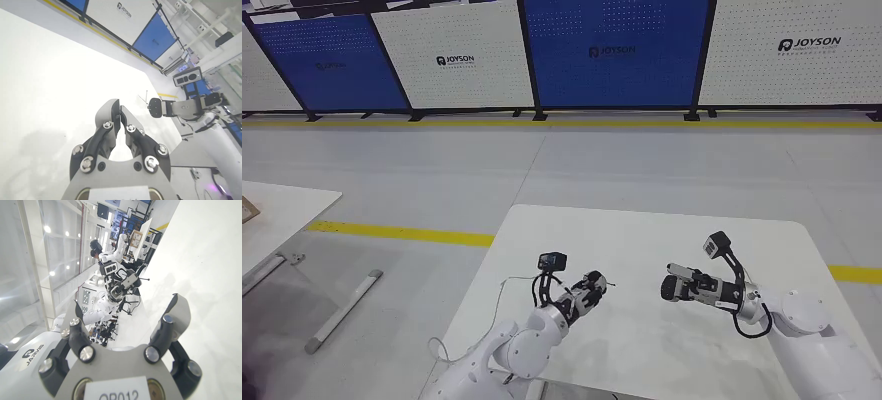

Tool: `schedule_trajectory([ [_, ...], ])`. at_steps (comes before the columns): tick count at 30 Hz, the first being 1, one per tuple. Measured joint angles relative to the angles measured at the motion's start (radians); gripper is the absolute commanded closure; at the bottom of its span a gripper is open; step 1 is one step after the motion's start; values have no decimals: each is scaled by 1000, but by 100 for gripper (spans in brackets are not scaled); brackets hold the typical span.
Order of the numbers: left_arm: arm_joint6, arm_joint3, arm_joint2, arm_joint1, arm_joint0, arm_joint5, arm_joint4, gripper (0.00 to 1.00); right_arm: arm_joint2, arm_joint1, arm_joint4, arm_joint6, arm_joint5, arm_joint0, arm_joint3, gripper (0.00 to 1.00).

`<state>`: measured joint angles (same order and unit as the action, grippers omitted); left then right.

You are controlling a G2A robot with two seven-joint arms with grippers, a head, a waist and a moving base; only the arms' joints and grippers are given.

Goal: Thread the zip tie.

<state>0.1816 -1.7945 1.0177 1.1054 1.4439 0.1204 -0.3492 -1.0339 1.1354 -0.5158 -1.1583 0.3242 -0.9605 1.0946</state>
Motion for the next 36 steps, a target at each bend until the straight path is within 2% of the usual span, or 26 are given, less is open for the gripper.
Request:
schedule_trajectory([
  [2, 29, 22, 13, -1, -7, -90, 56, 100, 0, 0, 0, 0, 0, 0, 0, 0],
  [4, 54, 41, 33, -5, -8, -158, 90, 100, 0, 0, 0, 0, 0, 0, 0, 0],
  [7, 132, 64, 74, -14, -19, -255, 127, 100, 0, 0, 0, 0, 0, 0, 0, 0],
  [8, 177, 75, 88, -18, -27, -292, 162, 100, 0, 0, 0, 0, 0, 0, 0, 0],
  [11, 333, 123, 118, -25, -67, -354, 270, 100, 0, 0, 0, 0, 0, 0, 0, 0],
  [13, 403, 147, 119, -26, -86, -359, 308, 100, 0, 0, 0, 0, 0, 0, 0, 0],
  [14, 413, 148, 118, -26, -87, -358, 309, 100, 0, 0, 0, 0, 0, 0, 0, 0],
  [22, 393, 145, 118, -26, -84, -356, 304, 100, 0, 0, 0, 0, 0, 0, 0, 0],
  [25, 330, 155, 108, -19, -82, -326, 319, 100, 0, 0, 0, 0, 0, 0, 0, 0],
  [27, 268, 168, 89, -11, -89, -301, 345, 100, 0, 0, 0, 0, 0, 0, 0, 0],
  [29, 228, 180, 64, -4, -101, -276, 329, 100, 0, 0, 0, 0, 0, 0, 0, 0],
  [32, 230, 194, 43, 0, -120, -249, 314, 100, 0, 0, 0, 0, 0, 0, 0, 0],
  [36, 232, 195, 43, 0, -121, -250, 317, 100, 0, 0, 0, 0, 0, 0, 0, 0],
])
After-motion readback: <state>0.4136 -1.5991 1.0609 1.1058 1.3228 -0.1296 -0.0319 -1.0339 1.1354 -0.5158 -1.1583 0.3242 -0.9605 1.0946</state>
